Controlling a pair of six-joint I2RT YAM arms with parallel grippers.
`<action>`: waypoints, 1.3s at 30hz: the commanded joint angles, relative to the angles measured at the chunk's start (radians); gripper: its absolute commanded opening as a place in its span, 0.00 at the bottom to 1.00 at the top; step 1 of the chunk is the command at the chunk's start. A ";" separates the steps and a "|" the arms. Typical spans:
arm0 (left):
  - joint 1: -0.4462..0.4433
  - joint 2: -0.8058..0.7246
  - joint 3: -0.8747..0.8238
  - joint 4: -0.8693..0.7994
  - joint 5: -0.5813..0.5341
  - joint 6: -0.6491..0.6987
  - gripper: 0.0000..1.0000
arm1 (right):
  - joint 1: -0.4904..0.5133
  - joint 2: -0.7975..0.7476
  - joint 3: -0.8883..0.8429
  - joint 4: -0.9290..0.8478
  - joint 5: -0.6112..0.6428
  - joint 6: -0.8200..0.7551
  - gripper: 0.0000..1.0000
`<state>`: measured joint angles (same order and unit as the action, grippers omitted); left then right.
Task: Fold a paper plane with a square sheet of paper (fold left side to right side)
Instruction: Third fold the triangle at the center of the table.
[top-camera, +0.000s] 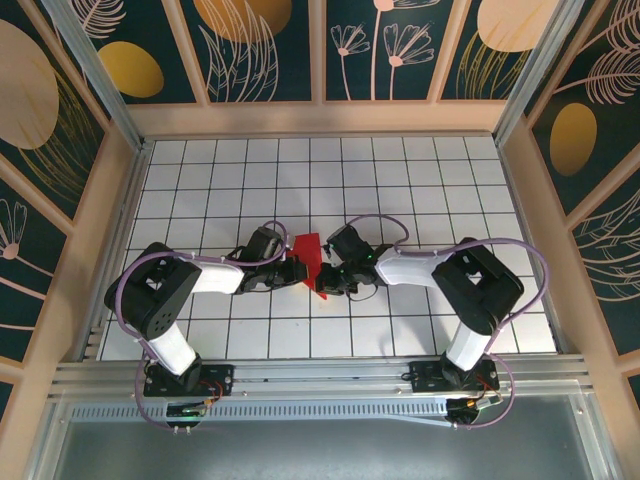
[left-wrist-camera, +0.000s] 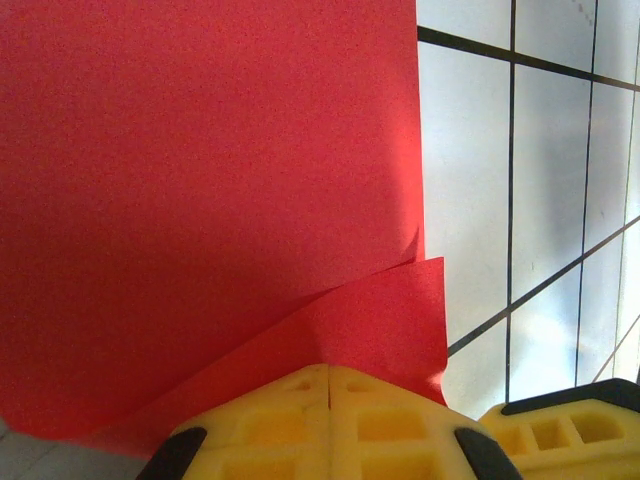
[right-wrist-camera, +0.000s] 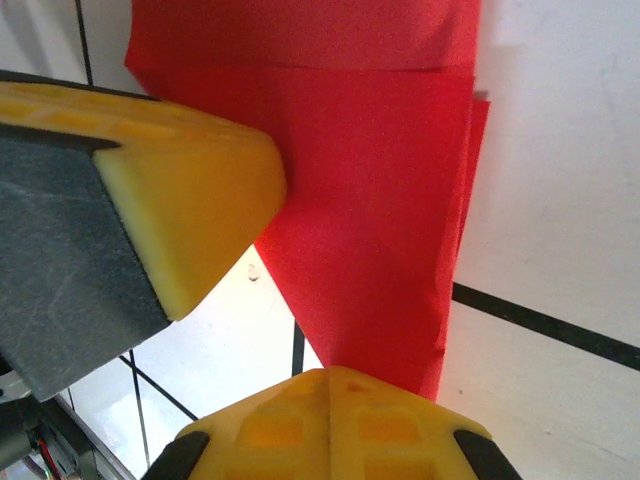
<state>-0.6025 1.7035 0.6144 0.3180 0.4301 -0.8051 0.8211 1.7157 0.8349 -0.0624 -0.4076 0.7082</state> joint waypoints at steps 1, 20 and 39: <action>-0.004 0.050 -0.018 -0.079 -0.083 0.024 0.00 | 0.003 0.015 -0.013 -0.003 0.035 0.025 0.00; -0.005 -0.225 -0.048 0.010 -0.031 -0.014 0.08 | 0.018 0.077 -0.043 -0.134 0.100 0.036 0.00; -0.015 -0.103 -0.141 0.257 0.103 -0.147 0.00 | 0.042 0.111 -0.015 -0.203 0.165 0.031 0.00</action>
<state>-0.6102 1.5784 0.4618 0.5095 0.5117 -0.9333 0.8474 1.7447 0.8597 -0.1127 -0.3405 0.7395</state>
